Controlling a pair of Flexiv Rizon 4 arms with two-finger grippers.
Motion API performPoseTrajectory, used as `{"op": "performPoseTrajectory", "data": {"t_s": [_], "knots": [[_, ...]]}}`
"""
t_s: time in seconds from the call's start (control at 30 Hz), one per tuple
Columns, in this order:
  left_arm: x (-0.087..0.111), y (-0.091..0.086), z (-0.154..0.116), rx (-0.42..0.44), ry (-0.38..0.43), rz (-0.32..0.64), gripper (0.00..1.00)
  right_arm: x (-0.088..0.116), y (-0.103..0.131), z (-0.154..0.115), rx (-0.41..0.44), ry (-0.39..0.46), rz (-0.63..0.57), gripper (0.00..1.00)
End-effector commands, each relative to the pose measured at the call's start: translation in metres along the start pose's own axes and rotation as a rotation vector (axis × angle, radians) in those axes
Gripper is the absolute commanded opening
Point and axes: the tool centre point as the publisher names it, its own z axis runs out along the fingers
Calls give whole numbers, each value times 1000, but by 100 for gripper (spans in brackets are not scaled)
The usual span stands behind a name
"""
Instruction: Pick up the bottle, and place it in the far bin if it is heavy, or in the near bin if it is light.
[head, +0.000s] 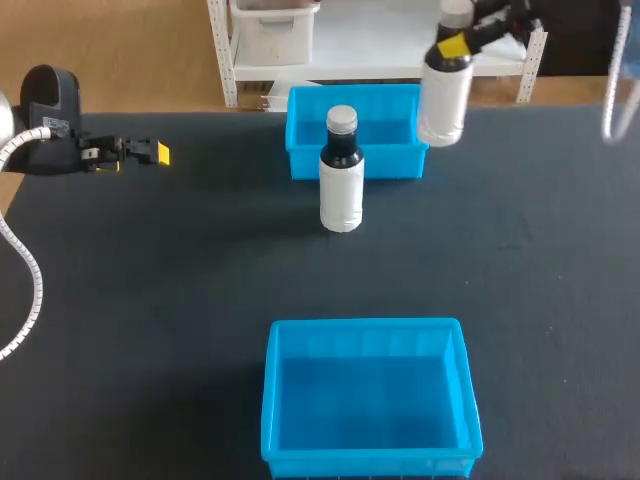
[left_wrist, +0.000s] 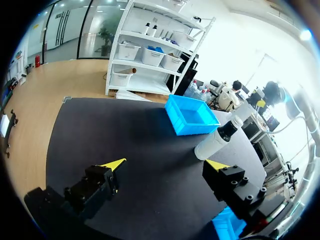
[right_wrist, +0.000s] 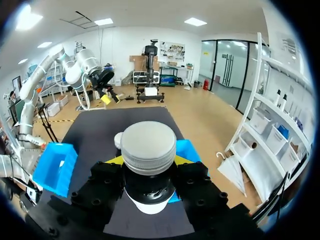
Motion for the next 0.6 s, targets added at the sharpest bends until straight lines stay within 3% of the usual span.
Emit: {"op": "performPoseTrajectory", "data": {"t_s": [0.03,0.27,0.6], "knots": [[0,0,0,0,0,0,100,-15,-29,32,-28,4,9,0],[0,0,0,0,0,0,100,-34,-42,71,-14,-1,15,0],[0,0,0,0,0,0,100,-40,-56,126,-55,-20,31,0]]}}
